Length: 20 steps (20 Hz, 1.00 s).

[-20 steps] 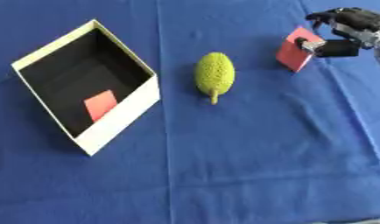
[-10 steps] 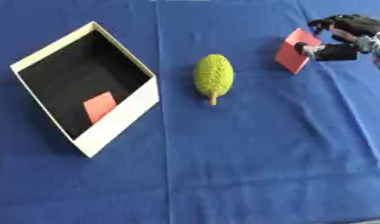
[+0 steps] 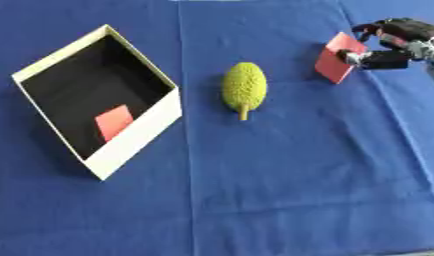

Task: Pick up objects on the table and place them in the box.

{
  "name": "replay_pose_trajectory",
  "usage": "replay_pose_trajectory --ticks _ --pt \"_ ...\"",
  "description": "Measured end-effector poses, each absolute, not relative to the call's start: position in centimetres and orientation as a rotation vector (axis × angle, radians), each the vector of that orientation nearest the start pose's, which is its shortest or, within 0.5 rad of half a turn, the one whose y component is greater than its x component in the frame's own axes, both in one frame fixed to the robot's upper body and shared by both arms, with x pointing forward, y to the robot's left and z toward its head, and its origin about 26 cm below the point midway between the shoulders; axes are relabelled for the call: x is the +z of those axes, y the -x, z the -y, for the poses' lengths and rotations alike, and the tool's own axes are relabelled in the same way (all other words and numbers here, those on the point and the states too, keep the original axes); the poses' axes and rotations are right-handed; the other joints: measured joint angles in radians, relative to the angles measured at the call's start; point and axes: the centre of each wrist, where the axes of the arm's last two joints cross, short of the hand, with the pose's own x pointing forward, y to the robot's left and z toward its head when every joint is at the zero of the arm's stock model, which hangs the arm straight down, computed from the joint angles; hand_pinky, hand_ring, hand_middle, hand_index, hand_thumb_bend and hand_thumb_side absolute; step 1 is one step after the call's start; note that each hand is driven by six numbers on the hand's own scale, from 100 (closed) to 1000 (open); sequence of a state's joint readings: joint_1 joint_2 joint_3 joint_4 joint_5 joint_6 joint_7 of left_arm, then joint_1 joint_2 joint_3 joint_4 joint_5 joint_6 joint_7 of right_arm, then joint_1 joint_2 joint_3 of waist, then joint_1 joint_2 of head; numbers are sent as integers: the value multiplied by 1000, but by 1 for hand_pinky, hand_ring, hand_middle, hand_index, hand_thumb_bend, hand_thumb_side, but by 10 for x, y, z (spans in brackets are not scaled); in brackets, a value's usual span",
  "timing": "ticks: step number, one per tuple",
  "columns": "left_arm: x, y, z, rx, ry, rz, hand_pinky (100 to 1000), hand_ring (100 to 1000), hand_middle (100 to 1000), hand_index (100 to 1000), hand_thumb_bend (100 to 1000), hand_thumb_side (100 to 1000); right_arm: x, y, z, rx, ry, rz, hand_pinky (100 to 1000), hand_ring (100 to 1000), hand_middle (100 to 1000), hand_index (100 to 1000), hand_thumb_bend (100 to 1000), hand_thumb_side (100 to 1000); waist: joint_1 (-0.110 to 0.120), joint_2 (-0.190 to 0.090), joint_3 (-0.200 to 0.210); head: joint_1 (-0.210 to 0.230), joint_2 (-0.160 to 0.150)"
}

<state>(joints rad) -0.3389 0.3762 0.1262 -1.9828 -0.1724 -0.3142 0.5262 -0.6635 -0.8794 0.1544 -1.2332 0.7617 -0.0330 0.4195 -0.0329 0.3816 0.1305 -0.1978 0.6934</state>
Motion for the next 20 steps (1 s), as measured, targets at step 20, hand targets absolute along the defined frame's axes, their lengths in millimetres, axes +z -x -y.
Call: replay_pose_trajectory --ticks 20 --pt "224 -303 -295 -210 806 -3396 703 772 773 828 136 714 241 -393 406 1385 1111 1168 867 942 797 1000 222 1000 -1 1 -5 -2 0"
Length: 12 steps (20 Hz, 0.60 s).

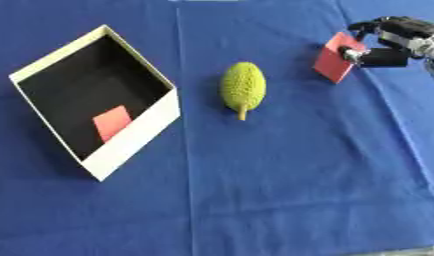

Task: Pick up objects on the table and place them in the box.

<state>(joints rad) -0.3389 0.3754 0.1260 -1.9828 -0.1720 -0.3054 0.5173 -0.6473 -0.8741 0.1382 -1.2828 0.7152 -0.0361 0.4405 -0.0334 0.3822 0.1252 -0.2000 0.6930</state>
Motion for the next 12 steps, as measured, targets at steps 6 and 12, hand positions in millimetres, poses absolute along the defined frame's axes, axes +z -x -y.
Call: replay_pose_trajectory --ticks 6,12 --pt "224 -303 -295 -207 805 -3400 703 773 774 828 136 714 239 -394 404 1392 1093 1173 867 943 802 1000 263 1000 0 0 1 -1 0" --pt "223 -303 -294 -206 798 -3407 703 774 774 827 137 710 237 -394 403 1398 1100 1170 864 940 802 1000 267 1000 -1 0 1 -2 0"
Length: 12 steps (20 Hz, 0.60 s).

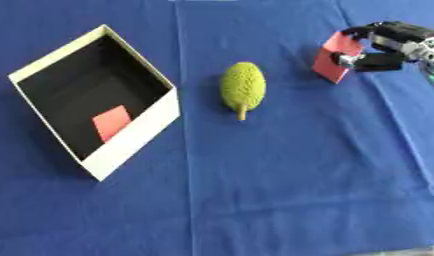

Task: Pick up objects on the table and place them in the box.

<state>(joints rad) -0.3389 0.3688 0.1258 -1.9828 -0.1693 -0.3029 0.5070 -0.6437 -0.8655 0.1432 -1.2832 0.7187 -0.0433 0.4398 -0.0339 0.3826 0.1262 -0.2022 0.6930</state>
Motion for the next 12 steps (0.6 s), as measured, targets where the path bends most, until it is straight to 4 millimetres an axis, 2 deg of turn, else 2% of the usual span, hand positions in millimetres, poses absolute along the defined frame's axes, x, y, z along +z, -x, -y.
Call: replay_pose_trajectory --ticks 4,5,6,9,10,11,12 --pt "223 -303 -293 -205 791 -3411 702 773 771 827 133 712 236 -394 403 1409 1111 1164 853 910 733 1000 202 1000 0 0 0 -1 0" --pt "223 -303 -293 -205 789 -3411 702 774 772 827 133 713 235 -394 403 1411 1111 1164 848 898 698 1000 187 971 0 0 1 -2 0" --pt "223 -303 -293 -205 789 -3412 702 774 771 827 133 714 235 -395 403 1411 1112 1167 840 878 645 1000 175 850 0 0 1 -3 0" --pt "222 -303 -293 -204 788 -3413 702 774 769 822 131 716 234 -396 402 1410 1111 1180 822 818 566 1000 182 655 0 0 2 -4 0" --pt "222 -303 -293 -204 788 -3413 702 774 769 822 131 716 234 -395 401 1407 1109 1185 822 818 566 1000 182 655 0 0 2 -4 0" --pt "222 -303 -293 -204 788 -3414 702 774 768 818 131 716 233 -395 401 1404 1108 1191 816 791 542 1000 198 588 -1 0 2 -4 0" --pt "222 -303 -293 -204 788 -3414 702 774 767 816 131 716 232 -394 401 1397 1107 1198 813 778 530 1000 201 571 -2 0 2 -4 0"
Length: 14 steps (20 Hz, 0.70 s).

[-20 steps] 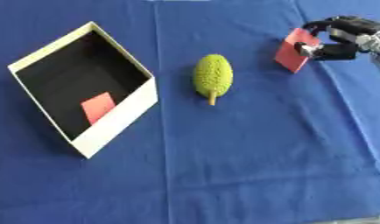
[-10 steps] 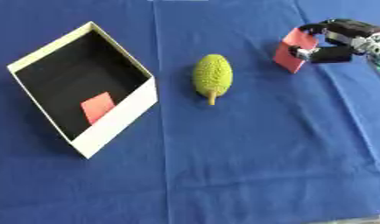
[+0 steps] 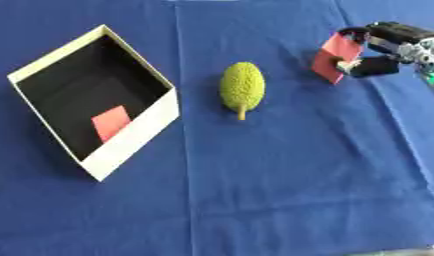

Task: Pick up objects on the table and place them in the box.

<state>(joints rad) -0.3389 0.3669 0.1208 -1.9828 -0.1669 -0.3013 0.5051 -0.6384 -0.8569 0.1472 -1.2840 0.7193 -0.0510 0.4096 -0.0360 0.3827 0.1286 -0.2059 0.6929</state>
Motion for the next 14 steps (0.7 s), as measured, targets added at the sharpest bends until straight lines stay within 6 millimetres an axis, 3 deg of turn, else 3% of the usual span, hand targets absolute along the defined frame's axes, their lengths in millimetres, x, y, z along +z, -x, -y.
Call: replay_pose_trajectory --ticks 3,8,14 --pt "222 -303 -293 -205 786 -3416 703 774 766 810 130 717 230 -392 401 1367 1102 1220 806 750 502 1000 230 488 -1 0 1 0 -1" --pt "222 -303 -292 -205 784 -3419 703 775 765 806 129 718 230 -390 399 1344 1086 1251 800 732 491 999 272 437 -1 0 1 -1 -7" --pt "223 -303 -292 -208 779 -3420 703 777 764 803 127 721 228 -389 399 1301 1080 1263 777 666 426 969 190 457 1 0 2 -6 -8"
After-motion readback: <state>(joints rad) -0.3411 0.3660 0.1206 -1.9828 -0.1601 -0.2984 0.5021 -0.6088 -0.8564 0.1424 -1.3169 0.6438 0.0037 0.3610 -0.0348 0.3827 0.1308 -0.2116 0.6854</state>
